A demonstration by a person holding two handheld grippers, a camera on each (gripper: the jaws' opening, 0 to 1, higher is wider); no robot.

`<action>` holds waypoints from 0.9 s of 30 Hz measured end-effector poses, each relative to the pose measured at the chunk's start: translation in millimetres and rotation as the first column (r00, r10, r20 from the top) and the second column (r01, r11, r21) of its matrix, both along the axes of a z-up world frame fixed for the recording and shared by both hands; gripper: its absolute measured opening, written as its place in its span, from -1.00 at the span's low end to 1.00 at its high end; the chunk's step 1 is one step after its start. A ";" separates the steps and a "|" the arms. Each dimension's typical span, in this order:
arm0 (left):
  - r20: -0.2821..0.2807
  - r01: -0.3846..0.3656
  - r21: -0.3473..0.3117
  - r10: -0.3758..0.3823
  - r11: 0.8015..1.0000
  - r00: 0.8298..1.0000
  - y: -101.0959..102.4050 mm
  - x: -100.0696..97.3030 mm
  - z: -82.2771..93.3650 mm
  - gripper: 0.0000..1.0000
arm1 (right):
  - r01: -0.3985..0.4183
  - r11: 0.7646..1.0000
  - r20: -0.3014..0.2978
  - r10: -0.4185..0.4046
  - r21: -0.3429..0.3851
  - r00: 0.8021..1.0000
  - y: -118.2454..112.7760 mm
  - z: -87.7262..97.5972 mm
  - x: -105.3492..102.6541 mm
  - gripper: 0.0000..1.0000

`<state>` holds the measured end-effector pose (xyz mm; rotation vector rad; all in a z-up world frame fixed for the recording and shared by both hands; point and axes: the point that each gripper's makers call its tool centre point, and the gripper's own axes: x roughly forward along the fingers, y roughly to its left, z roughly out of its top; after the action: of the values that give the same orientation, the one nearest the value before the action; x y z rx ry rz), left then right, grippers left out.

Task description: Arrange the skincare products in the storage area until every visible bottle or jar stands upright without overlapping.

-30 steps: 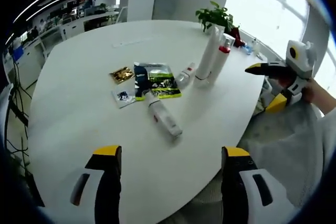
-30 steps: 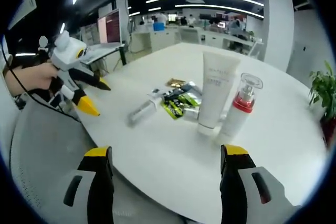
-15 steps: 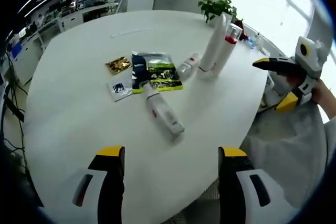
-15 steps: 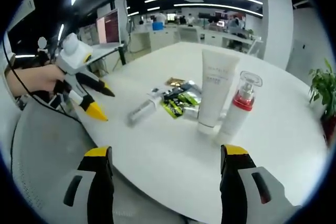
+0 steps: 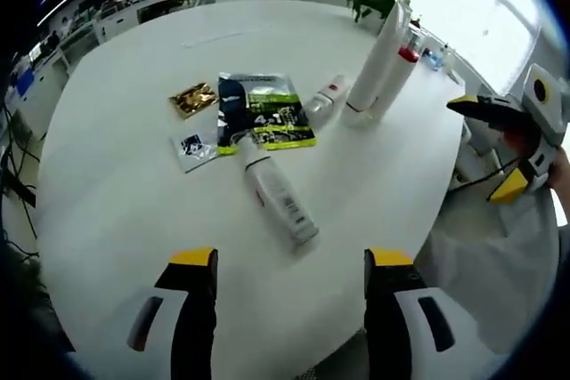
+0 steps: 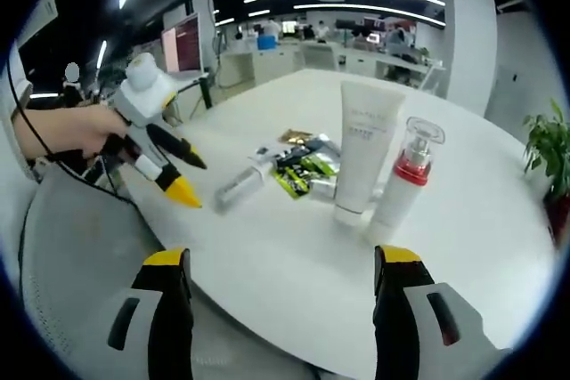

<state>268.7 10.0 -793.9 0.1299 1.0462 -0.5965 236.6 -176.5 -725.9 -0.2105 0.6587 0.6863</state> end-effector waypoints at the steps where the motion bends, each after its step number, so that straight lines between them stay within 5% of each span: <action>1: -0.004 -0.001 0.003 0.001 1.000 1.000 -0.2 -0.1 -1.0 0.21 | 0.000 1.000 0.000 0.000 0.000 1.000 -0.1 0.0 0.0 0.67; 10: -0.035 -0.021 0.006 0.021 1.000 0.999 -9.4 1.6 -5.6 0.01 | 0.005 1.000 -0.001 -0.005 0.000 1.000 -0.9 -0.5 0.4 0.67; 27: -0.066 0.046 0.082 -0.041 0.996 0.997 -23.2 45.0 -15.8 -0.12 | 0.009 1.000 -0.002 -0.009 -0.007 1.000 -2.0 -1.1 0.6 0.66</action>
<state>313.7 -13.3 -809.7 0.2084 1.1340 -0.5999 237.2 -178.4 -727.0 -0.2132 0.6636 0.6756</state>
